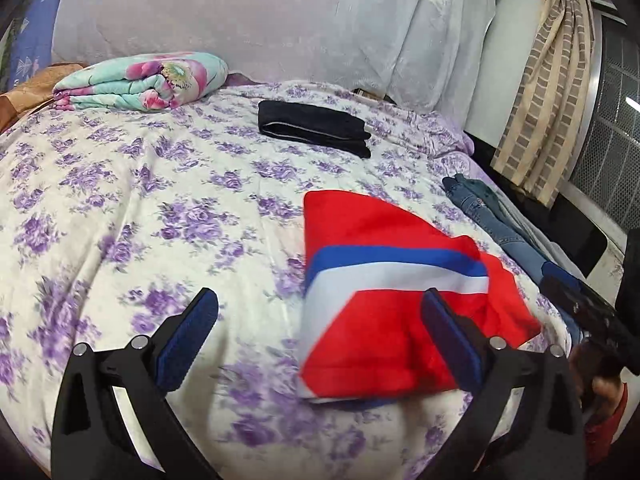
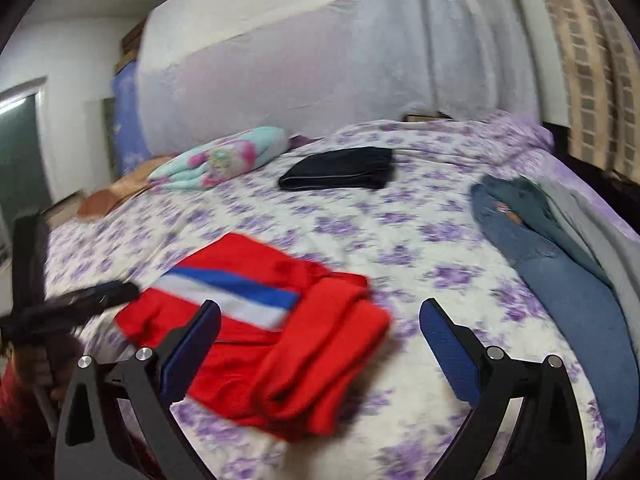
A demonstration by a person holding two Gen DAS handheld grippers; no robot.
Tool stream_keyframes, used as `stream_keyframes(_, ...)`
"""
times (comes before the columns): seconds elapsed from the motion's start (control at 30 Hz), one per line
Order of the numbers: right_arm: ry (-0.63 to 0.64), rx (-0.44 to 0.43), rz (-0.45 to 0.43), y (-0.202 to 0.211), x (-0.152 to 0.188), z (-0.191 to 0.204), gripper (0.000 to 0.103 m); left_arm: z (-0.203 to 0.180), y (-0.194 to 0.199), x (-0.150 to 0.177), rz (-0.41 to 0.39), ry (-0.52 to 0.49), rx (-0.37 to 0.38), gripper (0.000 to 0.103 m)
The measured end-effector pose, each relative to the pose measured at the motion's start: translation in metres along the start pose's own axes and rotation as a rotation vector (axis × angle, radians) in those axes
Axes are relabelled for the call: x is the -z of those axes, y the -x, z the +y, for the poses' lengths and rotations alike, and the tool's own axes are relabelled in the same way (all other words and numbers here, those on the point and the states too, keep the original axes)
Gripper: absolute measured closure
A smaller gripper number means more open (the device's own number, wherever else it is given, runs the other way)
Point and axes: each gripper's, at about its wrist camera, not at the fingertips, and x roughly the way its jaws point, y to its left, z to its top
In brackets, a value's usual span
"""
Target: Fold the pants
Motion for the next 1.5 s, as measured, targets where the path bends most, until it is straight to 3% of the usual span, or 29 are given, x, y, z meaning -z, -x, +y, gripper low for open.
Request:
stream_keyframes(0.07, 0.093, 0.064, 0.08, -0.026, 0.011, 0.012, 0.004, 0.005, -0.02, 0.003, 0.071, -0.007, -0.052, 0.004)
stream_keyframes(0.13, 0.089, 0.092, 0.192, -0.054, 0.025, 0.011, 0.004, 0.009, -0.034, 0.014, 0.137, 0.006, -0.045, 0.004)
stream_keyframes(0.23, -0.103, -0.048, 0.214, -0.052, 0.021, -0.018, 0.004, 0.002, -0.027, 0.012, 0.107, -0.037, -0.05, 0.004)
stream_keyframes(0.4, -0.149, -0.041, 0.062, -0.012, -0.004, -0.032, 0.004, -0.01, -0.006, -0.007, 0.012, -0.075, -0.021, 0.005)
stream_keyframes(0.53, -0.164, -0.192, -0.006, 0.007, -0.011, -0.019, 0.004, -0.027, -0.004, -0.013, -0.035, -0.135, -0.021, 0.005)
stream_keyframes(0.6, -0.121, -0.243, 0.03, -0.002, -0.008, -0.007, 0.004, -0.034, -0.024, -0.006, 0.026, -0.197, -0.092, 0.005)
stream_keyframes(0.67, -0.063, -0.152, 0.116, -0.027, 0.004, 0.002, 0.004, -0.03, -0.045, 0.004, 0.08, -0.216, -0.117, 0.004)
stream_keyframes(0.73, -0.044, 0.0, 0.195, -0.054, 0.019, -0.002, 0.003, -0.016, -0.048, 0.005, 0.099, -0.099, -0.051, 0.004)
stream_keyframes(0.83, -0.106, -0.045, 0.186, -0.056, 0.022, -0.013, 0.004, -0.011, -0.05, 0.001, 0.133, -0.071, -0.024, 0.004)
stream_keyframes(1.07, -0.165, -0.055, 0.089, -0.026, 0.0, -0.028, 0.003, -0.03, -0.042, 0.004, 0.059, -0.191, -0.127, 0.004)
stream_keyframes(1.5, -0.074, -0.053, 0.073, -0.015, -0.003, 0.0, 0.003, -0.035, -0.035, 0.003, 0.056, -0.219, -0.164, 0.004)
